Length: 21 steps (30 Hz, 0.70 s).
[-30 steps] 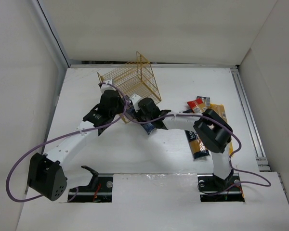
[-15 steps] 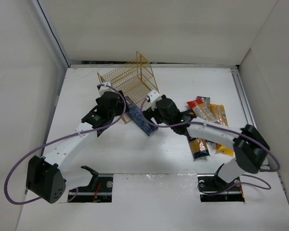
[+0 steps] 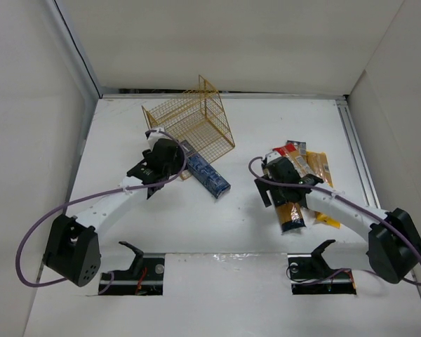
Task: Place and organize the pasta boxes and bags onto the shelf
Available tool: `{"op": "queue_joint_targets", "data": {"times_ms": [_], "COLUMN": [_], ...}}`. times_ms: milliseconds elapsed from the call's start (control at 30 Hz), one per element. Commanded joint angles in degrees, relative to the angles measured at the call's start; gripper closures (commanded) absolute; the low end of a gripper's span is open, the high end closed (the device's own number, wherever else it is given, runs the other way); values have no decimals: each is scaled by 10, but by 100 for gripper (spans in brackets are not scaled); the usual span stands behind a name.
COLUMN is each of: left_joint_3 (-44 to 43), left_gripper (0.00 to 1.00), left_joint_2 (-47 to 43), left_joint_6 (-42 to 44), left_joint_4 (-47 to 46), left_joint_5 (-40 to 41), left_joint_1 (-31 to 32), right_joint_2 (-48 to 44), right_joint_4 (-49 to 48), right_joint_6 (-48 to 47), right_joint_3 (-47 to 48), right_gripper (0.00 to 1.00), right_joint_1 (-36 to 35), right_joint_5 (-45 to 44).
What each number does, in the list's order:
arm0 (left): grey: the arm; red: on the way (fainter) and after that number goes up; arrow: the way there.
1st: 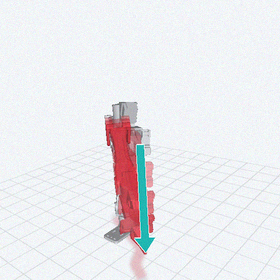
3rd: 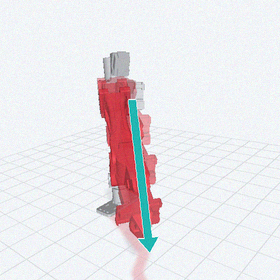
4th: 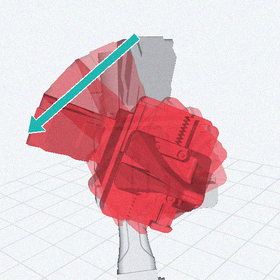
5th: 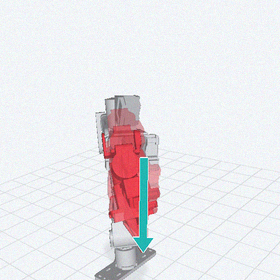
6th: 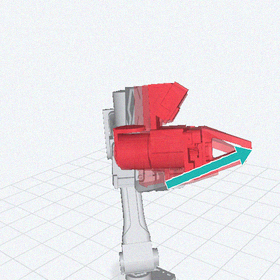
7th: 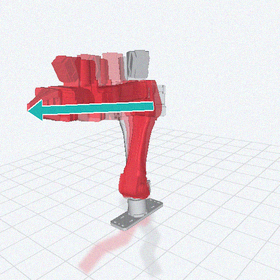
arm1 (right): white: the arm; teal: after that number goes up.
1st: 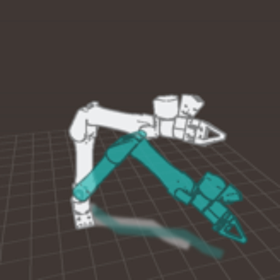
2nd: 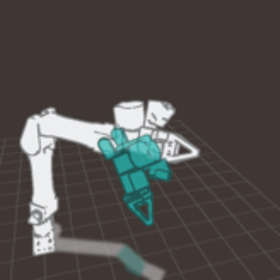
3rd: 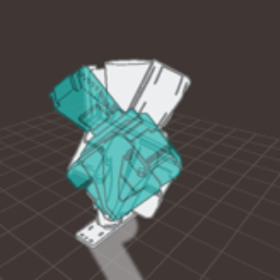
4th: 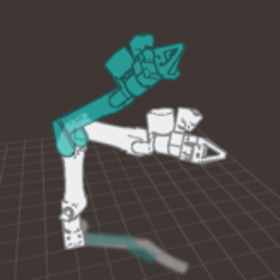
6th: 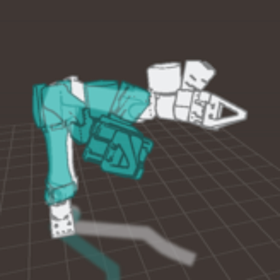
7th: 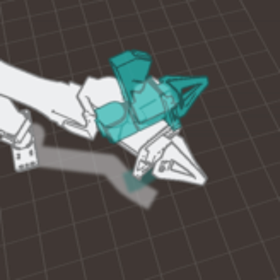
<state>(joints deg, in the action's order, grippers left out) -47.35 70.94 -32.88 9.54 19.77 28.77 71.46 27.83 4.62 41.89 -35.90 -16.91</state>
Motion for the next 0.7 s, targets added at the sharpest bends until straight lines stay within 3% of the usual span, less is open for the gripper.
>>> {"op": "queue_joint_targets", "data": {"times_ms": [0,400,533,667], "left_joint_3": [-2,-29,-29,-29], "left_gripper": [35,45,49,53], "left_joint_2": [7,67,77,83], "left_joint_6": [1,6,6,17], "left_joint_4": [-30,-52,-58,-81], "left_joint_5": [17,46,46,34], "left_joint_1": [1,1,1,1], "right_joint_2": [3,33,60,72], "right_joint_4": [-8,-9,-9,-20], "right_joint_6": [-11,-24,-54,-69], "right_joint_3": [-2,-13,-13,-13], "right_gripper": [0,2,25,56], "right_joint_1": [28,95,120,106], "right_joint_5": [26,21,68,97]}}
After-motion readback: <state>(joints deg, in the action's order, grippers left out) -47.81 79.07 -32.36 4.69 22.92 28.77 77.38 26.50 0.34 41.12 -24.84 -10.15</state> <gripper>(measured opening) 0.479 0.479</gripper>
